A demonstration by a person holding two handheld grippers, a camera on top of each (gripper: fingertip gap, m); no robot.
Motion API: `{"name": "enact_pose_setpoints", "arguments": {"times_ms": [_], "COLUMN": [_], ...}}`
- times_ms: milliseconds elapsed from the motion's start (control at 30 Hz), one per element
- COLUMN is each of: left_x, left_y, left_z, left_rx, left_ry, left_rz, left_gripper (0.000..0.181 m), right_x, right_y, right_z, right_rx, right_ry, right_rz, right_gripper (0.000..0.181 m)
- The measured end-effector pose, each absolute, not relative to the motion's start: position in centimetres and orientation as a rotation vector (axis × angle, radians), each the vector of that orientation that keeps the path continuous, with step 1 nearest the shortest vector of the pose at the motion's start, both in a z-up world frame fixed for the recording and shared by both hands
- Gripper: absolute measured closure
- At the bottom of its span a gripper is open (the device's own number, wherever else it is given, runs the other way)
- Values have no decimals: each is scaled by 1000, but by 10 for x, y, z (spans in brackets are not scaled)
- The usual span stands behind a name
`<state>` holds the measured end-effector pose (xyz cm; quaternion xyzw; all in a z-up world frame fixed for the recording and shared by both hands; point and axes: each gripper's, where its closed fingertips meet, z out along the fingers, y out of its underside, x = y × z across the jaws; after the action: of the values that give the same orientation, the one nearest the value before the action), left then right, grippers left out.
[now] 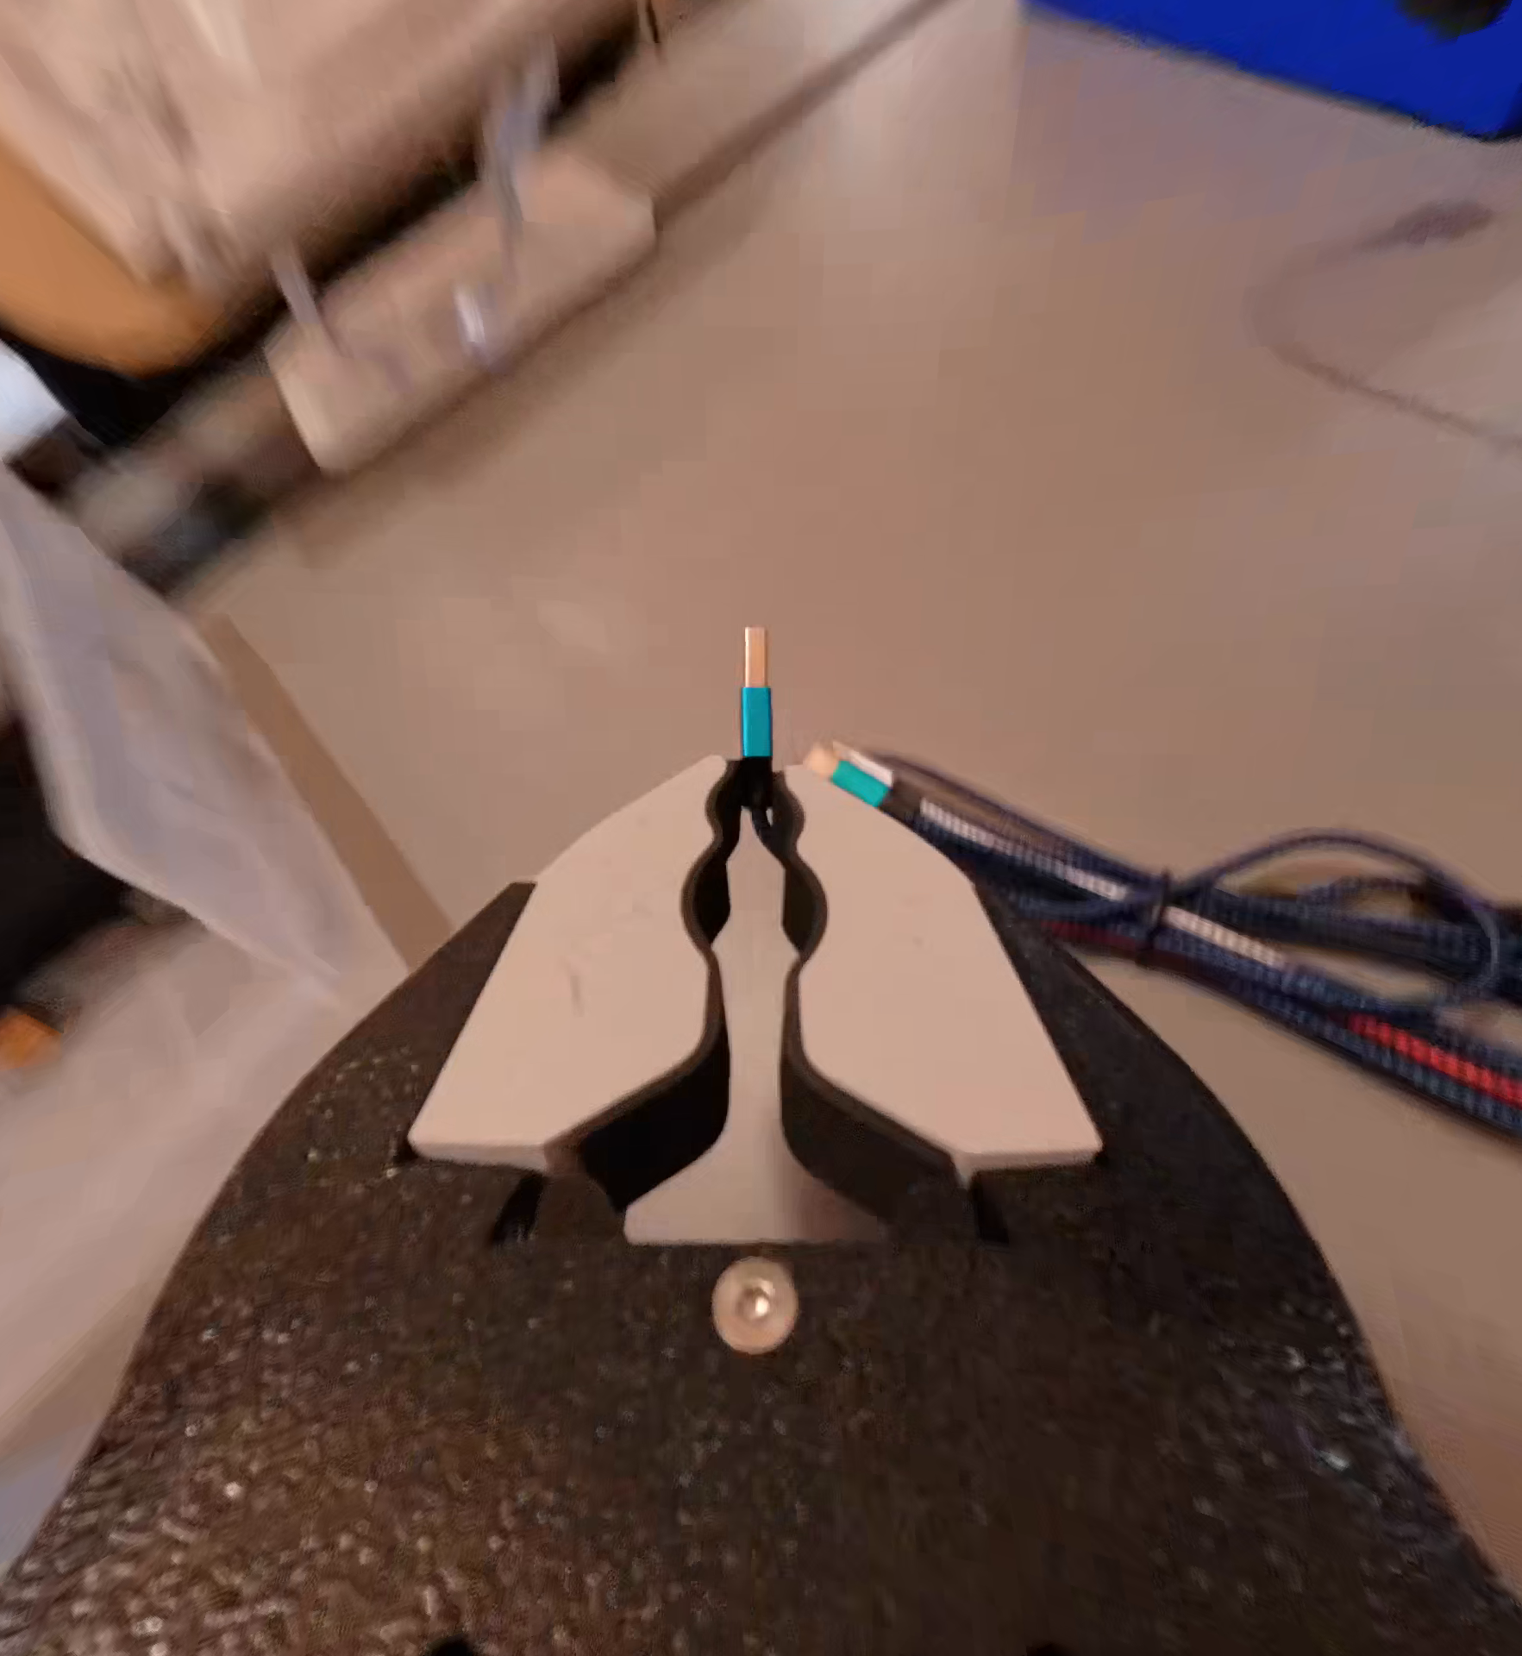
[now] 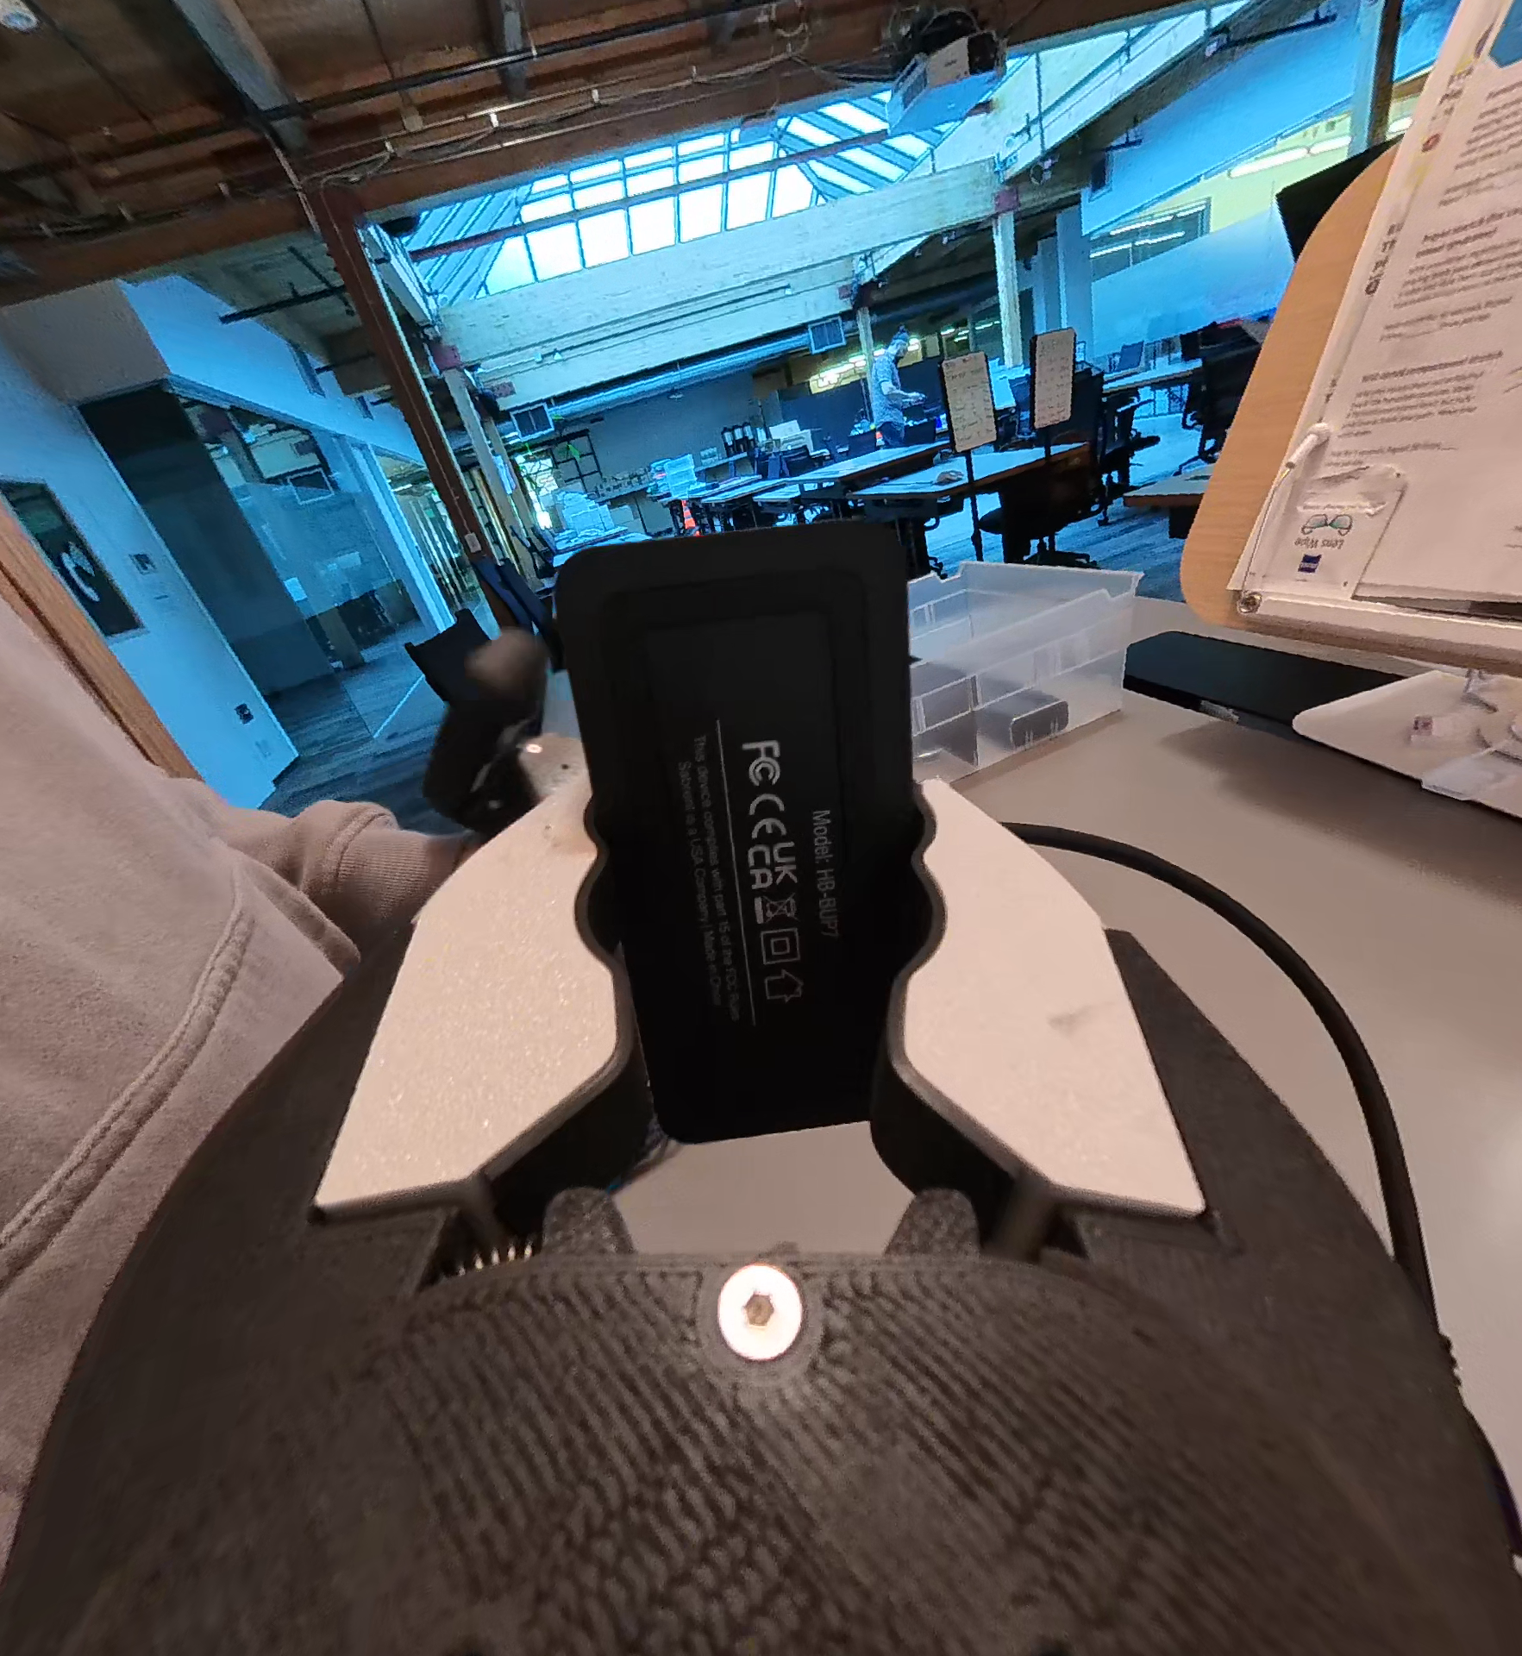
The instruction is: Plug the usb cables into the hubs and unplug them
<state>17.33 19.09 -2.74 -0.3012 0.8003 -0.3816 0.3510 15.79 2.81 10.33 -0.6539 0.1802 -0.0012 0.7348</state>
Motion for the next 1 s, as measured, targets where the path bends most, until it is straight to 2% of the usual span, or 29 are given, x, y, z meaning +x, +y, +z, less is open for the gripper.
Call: {"name": "enact_pose_setpoints", "arguments": {"times_ms": [100,267,400,500,633,833,900,1000], "left_x": [178,171,169,171,172,192,205,211], "left_y": [181,153,139,127,113,119,117,114], "left_z": [16,77,89,63,65,91,61,5], "left_rx": [-497,-276,-290,-561,-1077,-1617,-1826,-1750], "left_ry": [1910,1728,1758,2055,2281,1972,1966,2309], "left_rz": [-933,-1124,-1269,-1428,-1980,-3084,-2958,-2362], "left_gripper": [176,176,176,176,176,176,176,176], "right_x": [158,159,158,158,161,164,165,164], "right_y": [31,35,35,32,24,18,18,18], "right_z": [108,114,114,111,107,113,113,111], "right_rx": [-1414,-1413,-1419,-1418,-1420,-1396,-1401,-1415], "right_ry": [409,405,399,408,429,432,430,429], "right_rz": [7,-14,-14,-18,-30,-39,-45,-48], "right_gripper": [120,120,120,120,120,120,120,120]}}
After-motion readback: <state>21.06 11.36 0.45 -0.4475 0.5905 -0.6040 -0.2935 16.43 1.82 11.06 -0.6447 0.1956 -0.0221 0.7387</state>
